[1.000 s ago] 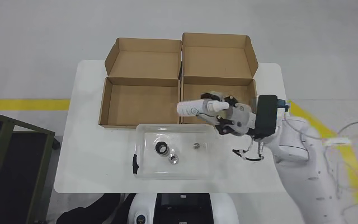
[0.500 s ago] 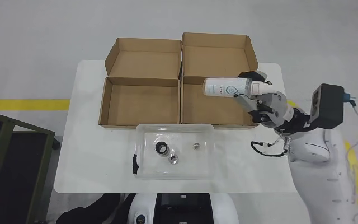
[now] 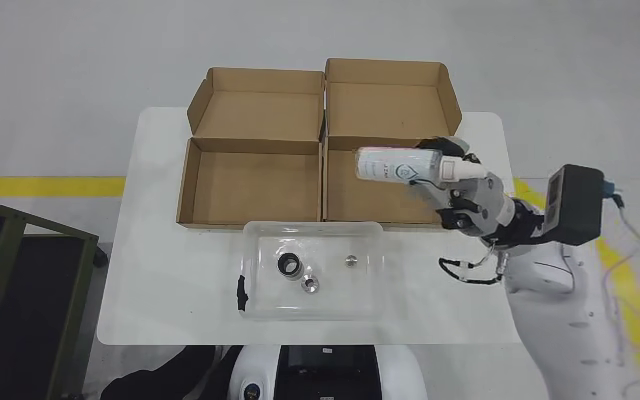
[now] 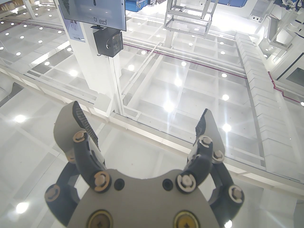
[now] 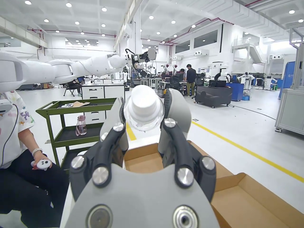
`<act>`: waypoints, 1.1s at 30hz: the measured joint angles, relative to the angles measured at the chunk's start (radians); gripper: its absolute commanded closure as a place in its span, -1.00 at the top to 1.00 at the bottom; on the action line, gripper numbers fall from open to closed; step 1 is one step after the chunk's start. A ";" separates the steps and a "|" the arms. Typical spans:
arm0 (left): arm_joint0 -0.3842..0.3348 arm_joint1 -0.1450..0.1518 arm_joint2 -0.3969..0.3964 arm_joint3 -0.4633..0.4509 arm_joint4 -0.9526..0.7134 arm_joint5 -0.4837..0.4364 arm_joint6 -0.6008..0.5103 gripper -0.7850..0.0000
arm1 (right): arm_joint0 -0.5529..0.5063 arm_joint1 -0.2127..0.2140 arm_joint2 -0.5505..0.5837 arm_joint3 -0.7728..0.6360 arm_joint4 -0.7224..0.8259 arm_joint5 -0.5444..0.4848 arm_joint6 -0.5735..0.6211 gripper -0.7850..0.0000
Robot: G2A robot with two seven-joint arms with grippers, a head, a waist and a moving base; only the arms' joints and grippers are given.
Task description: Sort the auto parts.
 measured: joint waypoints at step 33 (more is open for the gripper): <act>0.000 0.000 0.000 0.000 0.000 0.000 0.000 1.00 | 0.076 -0.020 -0.180 0.265 -0.212 0.198 0.135 -1.00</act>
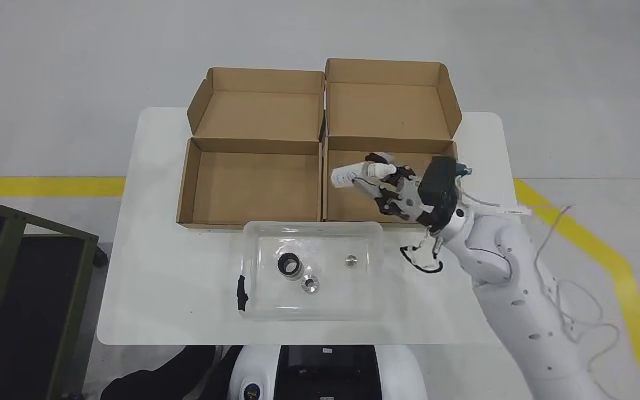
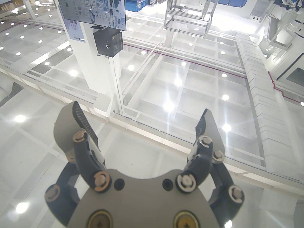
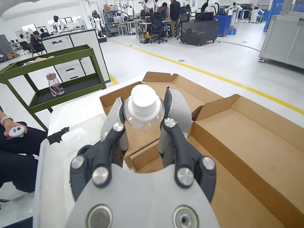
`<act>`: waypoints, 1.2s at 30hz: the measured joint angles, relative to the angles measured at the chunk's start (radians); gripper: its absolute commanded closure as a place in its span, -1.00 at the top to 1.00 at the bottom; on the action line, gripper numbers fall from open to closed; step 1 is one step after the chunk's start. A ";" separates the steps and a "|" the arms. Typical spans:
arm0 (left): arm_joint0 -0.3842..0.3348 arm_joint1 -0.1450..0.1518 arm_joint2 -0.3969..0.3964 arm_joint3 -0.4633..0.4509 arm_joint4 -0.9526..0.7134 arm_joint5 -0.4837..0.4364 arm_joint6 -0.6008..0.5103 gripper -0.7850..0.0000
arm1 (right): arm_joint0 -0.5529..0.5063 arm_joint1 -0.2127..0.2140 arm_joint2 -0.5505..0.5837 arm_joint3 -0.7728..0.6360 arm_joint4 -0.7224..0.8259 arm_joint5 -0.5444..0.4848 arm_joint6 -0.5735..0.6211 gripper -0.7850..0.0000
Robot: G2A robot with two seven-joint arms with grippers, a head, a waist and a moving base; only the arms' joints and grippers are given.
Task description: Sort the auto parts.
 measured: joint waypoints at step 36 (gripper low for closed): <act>0.000 0.000 0.000 0.000 0.000 0.000 0.000 1.00 | 0.218 -0.038 -0.200 0.233 -0.189 0.158 0.300 -1.00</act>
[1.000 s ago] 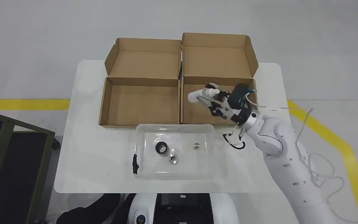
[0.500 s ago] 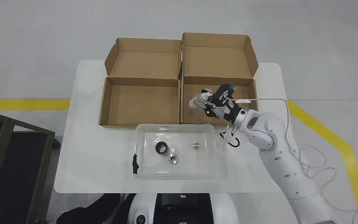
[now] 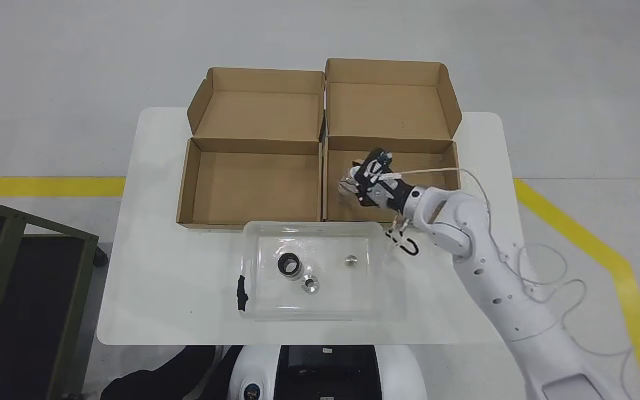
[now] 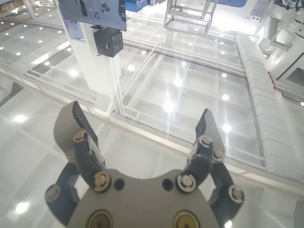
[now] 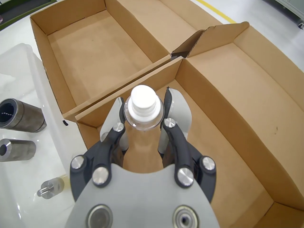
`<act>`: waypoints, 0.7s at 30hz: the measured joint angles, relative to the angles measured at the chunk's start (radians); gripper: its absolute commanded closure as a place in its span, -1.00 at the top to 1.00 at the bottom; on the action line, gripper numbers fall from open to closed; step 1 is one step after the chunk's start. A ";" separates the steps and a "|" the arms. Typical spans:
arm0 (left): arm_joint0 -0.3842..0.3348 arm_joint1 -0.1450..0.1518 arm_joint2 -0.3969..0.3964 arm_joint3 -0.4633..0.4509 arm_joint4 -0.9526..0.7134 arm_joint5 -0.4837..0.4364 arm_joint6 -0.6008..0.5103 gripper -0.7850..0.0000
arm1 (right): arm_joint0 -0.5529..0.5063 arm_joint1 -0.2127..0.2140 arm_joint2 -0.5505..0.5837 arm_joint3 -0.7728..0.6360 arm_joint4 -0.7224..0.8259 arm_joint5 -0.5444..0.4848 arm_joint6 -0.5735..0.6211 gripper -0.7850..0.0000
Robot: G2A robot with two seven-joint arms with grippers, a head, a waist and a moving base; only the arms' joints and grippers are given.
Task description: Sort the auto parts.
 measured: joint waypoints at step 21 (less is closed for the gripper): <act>0.000 0.000 0.000 0.000 0.000 0.000 0.000 1.00 | 0.051 -0.023 -0.058 0.070 -0.016 0.026 0.019 1.00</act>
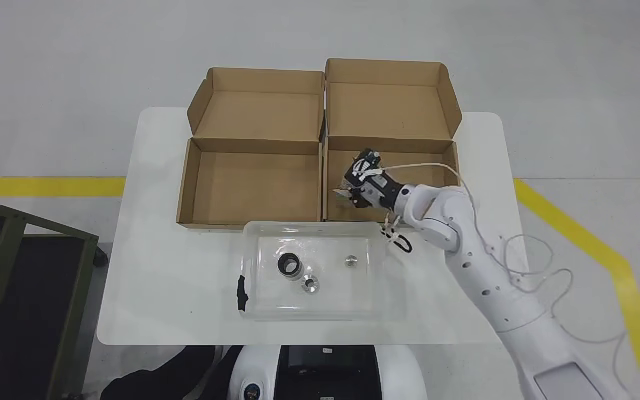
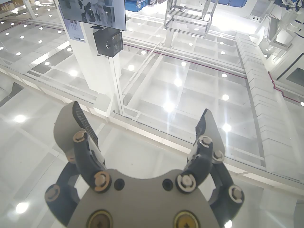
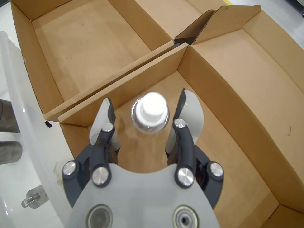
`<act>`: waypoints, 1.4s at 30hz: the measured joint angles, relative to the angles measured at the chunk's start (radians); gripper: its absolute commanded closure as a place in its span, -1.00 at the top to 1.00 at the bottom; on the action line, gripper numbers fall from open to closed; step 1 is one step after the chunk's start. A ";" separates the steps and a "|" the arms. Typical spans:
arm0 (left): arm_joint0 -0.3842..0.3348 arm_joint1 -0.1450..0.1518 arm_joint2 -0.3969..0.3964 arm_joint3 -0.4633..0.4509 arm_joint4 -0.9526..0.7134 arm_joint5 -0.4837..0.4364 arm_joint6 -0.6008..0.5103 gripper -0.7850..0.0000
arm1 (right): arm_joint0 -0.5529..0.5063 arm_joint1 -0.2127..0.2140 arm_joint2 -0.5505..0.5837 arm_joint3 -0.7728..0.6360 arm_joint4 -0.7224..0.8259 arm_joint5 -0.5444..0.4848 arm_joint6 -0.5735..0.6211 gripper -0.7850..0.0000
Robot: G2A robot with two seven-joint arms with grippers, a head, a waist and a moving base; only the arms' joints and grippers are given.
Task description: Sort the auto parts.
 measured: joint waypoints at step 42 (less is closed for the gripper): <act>0.000 0.000 0.000 0.000 0.000 0.000 0.000 1.00 | -0.399 0.100 0.089 -0.611 -0.161 -0.336 0.330 1.00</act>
